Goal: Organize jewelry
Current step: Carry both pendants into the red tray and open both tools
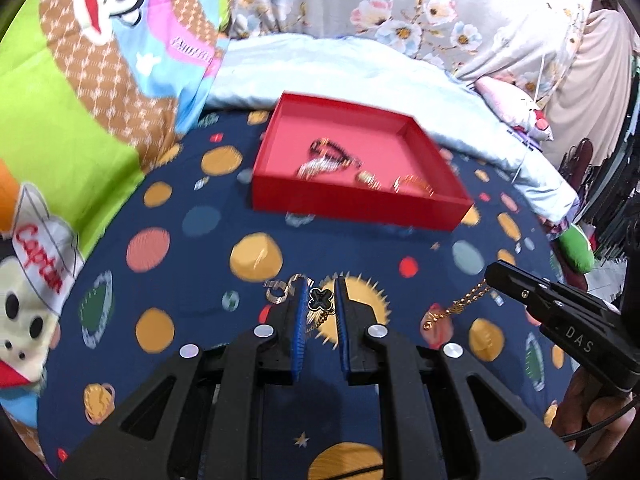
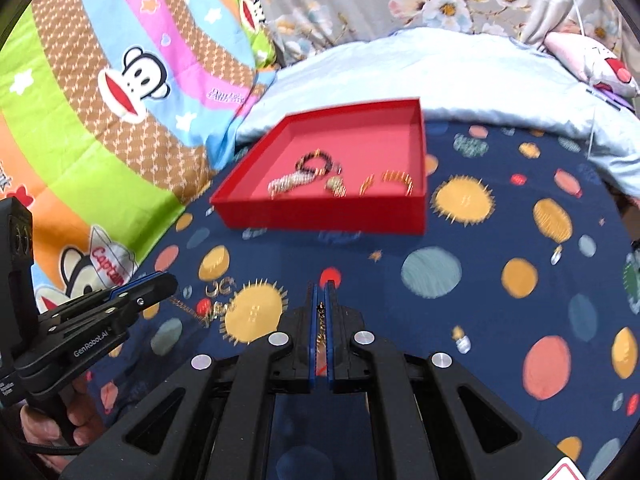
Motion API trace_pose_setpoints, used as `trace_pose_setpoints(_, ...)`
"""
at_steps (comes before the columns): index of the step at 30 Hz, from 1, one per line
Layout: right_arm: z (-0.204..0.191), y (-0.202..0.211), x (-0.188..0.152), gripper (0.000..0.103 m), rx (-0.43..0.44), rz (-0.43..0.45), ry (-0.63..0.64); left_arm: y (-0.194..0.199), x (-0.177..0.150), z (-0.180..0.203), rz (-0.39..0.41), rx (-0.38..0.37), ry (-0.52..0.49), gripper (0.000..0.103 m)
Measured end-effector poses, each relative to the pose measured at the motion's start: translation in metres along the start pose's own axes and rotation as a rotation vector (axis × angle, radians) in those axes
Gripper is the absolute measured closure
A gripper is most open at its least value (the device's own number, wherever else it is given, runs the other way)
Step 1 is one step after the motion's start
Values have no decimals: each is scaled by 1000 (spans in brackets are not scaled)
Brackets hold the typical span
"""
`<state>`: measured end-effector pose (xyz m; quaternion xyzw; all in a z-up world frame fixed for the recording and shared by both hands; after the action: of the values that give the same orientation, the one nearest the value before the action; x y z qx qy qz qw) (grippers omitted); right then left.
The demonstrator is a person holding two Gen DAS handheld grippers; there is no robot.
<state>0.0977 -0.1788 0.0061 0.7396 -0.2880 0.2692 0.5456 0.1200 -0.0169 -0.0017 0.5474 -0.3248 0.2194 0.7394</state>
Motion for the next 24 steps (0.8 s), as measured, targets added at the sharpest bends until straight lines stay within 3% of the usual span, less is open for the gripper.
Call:
trace_pose_setpoints(13, 14, 18, 94, 101, -39, 166, 25, 2, 98, 26, 114, -44, -69, 90)
trace_pose_setpoints(19, 17, -3, 137, 101, -55, 201, 40, -14, 147, 35, 165, -52, -104, 90)
trace_pose_setpoints(24, 18, -37, 162, 101, -58, 194, 53, -42, 174, 36, 162, -54, -108, 90)
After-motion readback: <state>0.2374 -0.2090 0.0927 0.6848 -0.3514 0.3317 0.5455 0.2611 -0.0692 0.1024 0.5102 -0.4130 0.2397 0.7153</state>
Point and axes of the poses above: each gripper's, at about its wrist camera, not at the fingertips, and y roughly against the way its jaws point, z to its right, x to its top, the point moved 9 cm from there along -y, roughly the way its jaws point, and after that the axes turned 3 degrees about z, right-handed, at the moved point
